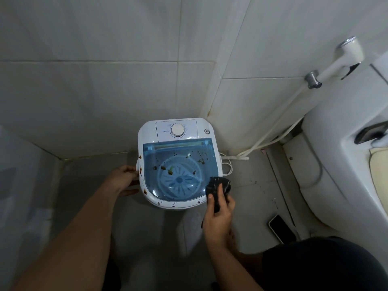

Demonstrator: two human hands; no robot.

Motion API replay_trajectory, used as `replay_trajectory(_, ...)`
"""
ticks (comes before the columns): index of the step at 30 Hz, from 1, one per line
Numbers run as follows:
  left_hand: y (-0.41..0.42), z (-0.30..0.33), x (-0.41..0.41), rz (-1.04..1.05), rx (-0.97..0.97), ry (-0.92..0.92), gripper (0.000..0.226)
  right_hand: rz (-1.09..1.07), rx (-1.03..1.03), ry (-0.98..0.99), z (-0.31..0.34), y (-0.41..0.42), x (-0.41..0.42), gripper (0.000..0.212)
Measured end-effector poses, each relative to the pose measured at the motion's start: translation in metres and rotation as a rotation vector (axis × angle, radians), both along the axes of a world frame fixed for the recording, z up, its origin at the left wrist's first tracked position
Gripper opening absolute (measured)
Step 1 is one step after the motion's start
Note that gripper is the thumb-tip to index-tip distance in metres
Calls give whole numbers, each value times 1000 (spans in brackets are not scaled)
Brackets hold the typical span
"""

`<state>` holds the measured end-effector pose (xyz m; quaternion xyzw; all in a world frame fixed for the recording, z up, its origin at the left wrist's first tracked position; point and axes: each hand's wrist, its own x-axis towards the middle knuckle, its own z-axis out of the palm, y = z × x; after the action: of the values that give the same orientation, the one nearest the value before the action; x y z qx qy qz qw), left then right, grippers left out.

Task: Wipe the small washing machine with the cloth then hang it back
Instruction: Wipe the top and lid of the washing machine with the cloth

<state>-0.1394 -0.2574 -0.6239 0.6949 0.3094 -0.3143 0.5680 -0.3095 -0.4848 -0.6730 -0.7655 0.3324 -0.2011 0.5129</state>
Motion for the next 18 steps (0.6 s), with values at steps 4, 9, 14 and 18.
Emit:
replay_trajectory(4, 2, -1, 1, -3, -5, 3, 24, 84, -158, 17, -3, 21, -25, 47)
replay_trajectory(9, 3, -3, 2, -47, 4, -15, 25, 369, -300, 25, 2, 30, -43, 49)
replay_trajectory(14, 3, -3, 1, -76, 56, -70, 22, 216, -262, 17, 15, -21, -28, 48)
replay_trajectory(18, 3, -3, 0, -80, 66, -100, 10, 290, -415, 104, 12, -34, -7, 53)
